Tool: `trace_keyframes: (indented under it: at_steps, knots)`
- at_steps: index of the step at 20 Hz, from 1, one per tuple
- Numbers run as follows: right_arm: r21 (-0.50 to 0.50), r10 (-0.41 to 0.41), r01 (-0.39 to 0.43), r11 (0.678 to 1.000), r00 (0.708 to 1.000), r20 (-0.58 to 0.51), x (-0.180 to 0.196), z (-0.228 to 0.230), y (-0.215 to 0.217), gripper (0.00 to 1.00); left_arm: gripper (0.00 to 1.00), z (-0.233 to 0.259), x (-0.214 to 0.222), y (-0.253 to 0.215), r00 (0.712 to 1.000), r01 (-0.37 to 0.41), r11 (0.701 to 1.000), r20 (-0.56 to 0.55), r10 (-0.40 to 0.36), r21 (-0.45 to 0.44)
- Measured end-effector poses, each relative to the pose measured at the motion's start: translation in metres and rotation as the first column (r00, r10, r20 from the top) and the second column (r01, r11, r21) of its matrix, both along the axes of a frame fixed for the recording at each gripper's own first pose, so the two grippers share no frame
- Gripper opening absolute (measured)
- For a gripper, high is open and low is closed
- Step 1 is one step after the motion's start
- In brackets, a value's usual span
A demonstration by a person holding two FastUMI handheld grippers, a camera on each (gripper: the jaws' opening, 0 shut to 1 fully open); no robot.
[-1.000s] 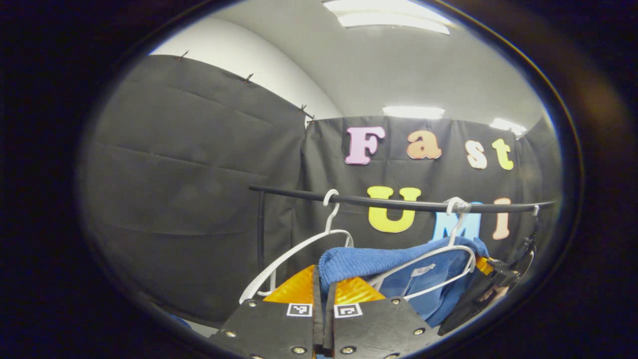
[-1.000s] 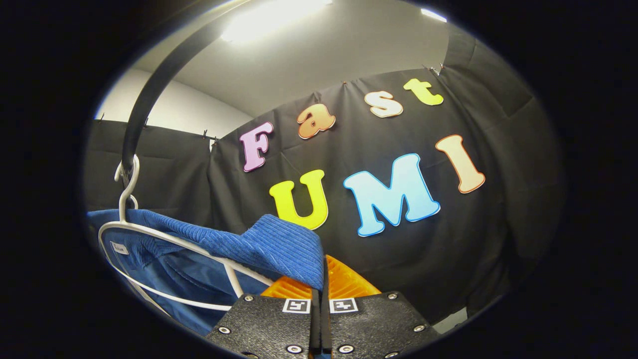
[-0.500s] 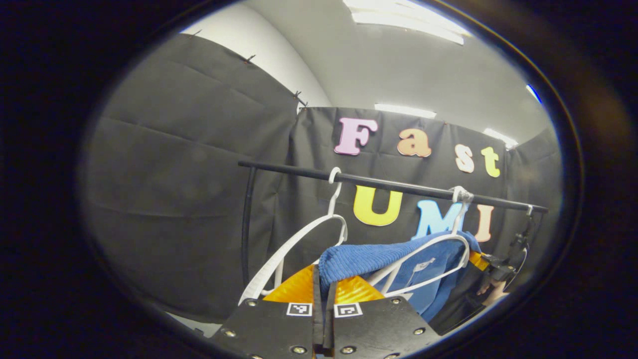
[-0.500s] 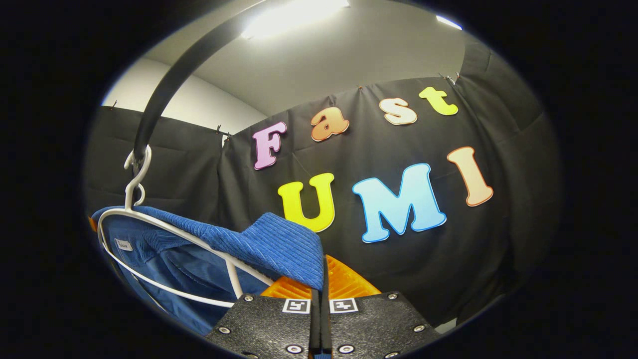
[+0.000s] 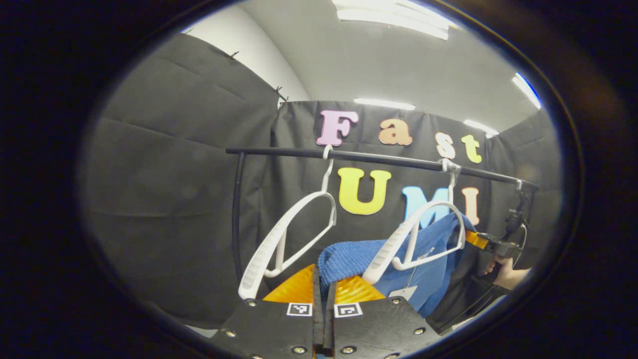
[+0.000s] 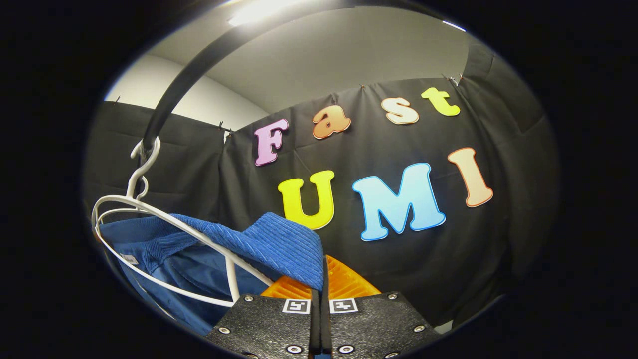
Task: Grasp the clothes on the hanger with both hands and then place them into the laundry hamper below.
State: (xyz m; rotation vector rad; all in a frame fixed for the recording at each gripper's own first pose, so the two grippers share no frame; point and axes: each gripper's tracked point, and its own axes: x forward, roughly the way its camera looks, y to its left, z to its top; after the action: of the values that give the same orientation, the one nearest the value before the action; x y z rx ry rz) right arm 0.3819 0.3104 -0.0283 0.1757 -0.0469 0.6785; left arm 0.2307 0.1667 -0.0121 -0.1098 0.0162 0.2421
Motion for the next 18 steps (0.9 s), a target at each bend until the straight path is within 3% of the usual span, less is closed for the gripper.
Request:
trace_keyframes:
  at_steps: [7, 12, 18]
  knots:
    - [-0.017, -0.043, 0.043, 0.999, 0.999, -0.001, 0.007, -0.006, -0.009, 0.00, 0.01, -0.042, -0.017, -0.022, 0.998, -0.015, 0.998, -0.060, 0.011, -0.056]
    - [-0.013, -0.110, 0.110, 0.994, 0.994, 0.004, 0.020, -0.011, -0.022, 0.00, 0.01, -0.039, -0.012, -0.049, 0.999, 0.017, 0.993, -0.049, -0.023, -0.120]
    - [-0.061, -0.157, 0.154, 0.986, 0.986, -0.060, 0.028, -0.046, -0.035, 0.00, 0.01, -0.056, 0.004, -0.060, 0.999, 0.010, 0.956, -0.045, -0.024, -0.292]
